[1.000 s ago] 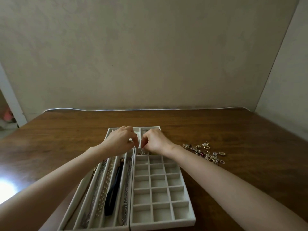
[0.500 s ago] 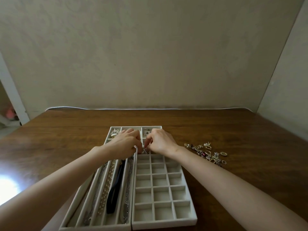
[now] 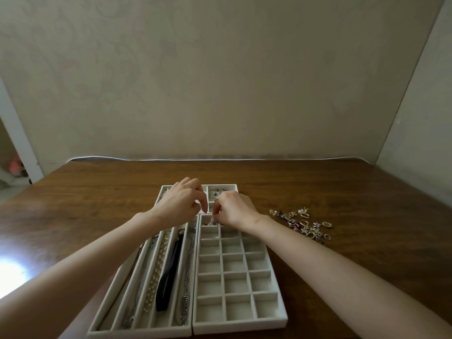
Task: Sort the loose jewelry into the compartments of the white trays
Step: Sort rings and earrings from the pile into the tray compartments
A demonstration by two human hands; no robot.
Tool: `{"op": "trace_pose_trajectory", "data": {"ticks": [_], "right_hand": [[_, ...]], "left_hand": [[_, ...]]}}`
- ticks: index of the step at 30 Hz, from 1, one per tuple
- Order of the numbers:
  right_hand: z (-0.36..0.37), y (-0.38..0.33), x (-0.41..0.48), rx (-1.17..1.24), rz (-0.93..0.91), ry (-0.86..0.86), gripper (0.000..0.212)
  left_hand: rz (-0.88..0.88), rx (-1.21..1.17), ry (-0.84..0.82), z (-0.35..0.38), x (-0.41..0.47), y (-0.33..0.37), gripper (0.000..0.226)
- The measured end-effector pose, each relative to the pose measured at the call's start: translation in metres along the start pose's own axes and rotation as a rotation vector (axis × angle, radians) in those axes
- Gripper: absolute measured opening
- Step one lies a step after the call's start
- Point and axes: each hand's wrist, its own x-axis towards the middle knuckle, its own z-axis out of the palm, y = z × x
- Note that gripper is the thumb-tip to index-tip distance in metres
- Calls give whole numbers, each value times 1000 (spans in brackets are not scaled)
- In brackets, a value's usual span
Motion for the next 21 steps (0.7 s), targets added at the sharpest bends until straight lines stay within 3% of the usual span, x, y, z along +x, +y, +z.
{"op": "trace_pose_trajectory", "data": {"ticks": [14, 21], "right_hand": [[-46, 75, -37, 178, 131, 33, 14], [-63, 139, -70, 201, 304, 70, 12]], "left_hand": [[46, -129, -31, 13, 9, 24, 6], [54, -194, -124, 35, 41, 74, 13]]}}
